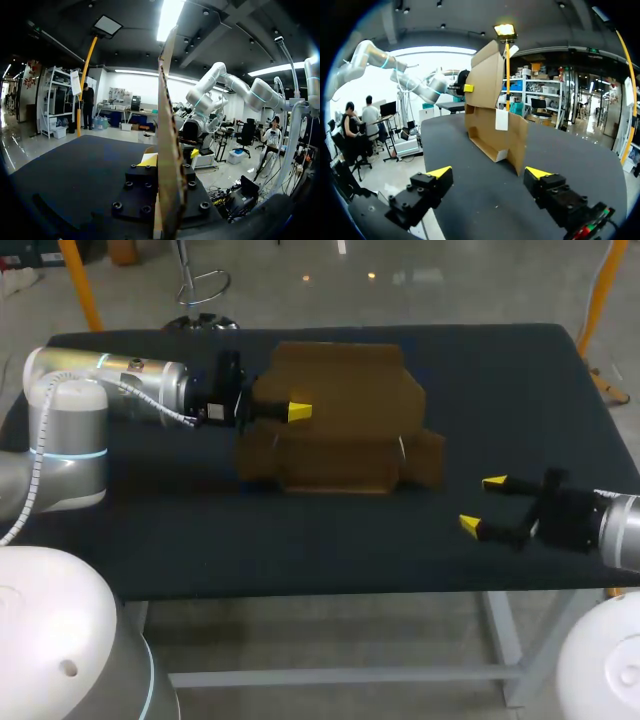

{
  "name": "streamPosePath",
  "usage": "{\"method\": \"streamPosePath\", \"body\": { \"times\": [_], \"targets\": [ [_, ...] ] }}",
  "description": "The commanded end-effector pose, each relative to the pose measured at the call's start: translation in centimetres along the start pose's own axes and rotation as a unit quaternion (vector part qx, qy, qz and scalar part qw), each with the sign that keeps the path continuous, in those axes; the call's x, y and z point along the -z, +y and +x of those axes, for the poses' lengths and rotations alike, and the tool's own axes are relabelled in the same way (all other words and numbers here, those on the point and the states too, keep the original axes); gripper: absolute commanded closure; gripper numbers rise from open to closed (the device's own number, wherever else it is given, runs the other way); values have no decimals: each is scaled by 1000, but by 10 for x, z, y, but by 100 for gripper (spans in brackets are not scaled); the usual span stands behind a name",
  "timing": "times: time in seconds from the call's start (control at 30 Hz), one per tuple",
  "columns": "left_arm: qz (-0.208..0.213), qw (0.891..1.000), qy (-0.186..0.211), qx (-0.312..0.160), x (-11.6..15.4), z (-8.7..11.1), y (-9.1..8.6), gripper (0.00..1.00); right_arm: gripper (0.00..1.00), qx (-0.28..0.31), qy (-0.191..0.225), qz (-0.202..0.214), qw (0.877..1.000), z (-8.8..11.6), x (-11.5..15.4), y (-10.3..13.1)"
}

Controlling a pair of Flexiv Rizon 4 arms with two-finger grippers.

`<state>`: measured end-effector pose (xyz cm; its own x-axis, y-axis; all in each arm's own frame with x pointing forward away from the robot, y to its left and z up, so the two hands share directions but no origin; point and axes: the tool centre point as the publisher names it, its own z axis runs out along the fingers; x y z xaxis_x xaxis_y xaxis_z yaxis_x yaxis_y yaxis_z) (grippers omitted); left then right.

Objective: Assemble the packaging by folding the flat box into shape, placing the metal phone stand inside, and closing the box properly

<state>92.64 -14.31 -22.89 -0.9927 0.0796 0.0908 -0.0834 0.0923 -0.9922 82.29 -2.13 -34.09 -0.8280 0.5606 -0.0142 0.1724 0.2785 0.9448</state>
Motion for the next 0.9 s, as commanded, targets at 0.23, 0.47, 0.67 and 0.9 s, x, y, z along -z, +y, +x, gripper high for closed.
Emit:
{"method": "streamPosePath", "body": {
  "times": [0.23, 0.47, 0.67, 0.9],
  "targets": [
    [0, 1000, 2, 0, -1, -1, 3, 100, 0, 6, 23, -7, 1000, -32, -26, -3],
    [0, 1000, 2, 0, -1, -1, 3, 100, 0, 4, 43, -7, 999, -53, -55, -4],
    [0, 1000, 2, 0, -1, -1, 3, 100, 0, 2, 58, -9, 998, -62, -73, -3],
    [0, 1000, 2, 0, -1, -1, 3, 100, 0, 2, 63, -16, 998, -70, -91, 1]
  ]
}}
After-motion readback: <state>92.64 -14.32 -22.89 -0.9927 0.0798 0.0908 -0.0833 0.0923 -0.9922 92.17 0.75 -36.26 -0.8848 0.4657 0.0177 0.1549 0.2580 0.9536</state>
